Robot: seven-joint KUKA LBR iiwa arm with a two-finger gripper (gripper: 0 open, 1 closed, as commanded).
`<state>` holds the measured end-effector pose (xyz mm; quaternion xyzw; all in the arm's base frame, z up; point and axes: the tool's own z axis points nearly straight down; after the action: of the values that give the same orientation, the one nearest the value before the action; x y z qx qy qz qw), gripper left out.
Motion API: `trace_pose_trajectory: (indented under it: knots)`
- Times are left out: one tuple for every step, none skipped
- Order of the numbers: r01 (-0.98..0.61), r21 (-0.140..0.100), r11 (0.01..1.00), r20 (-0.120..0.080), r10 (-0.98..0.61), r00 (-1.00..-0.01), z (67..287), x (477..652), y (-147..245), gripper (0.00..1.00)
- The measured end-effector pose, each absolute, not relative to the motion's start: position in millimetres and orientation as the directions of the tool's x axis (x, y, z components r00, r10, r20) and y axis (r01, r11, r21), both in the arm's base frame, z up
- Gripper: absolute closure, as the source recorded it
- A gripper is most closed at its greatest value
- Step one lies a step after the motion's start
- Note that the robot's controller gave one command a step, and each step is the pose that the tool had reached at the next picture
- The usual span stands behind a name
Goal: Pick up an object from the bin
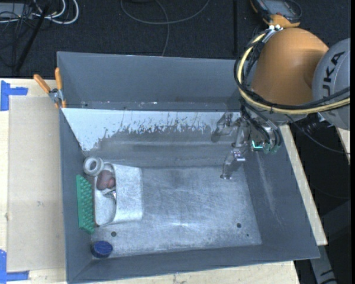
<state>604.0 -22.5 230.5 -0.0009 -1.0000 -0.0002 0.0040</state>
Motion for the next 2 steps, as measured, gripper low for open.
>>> trace_pose_trajectory:
  knots:
    - [-0.166,0.003,0.986,0.01,-0.166,-0.986,127.2,543.6,-11.2,0.0]
    - [-0.164,0.0,0.986,0.001,-0.164,-0.986,74.0,567.9,-54.3,0.0]
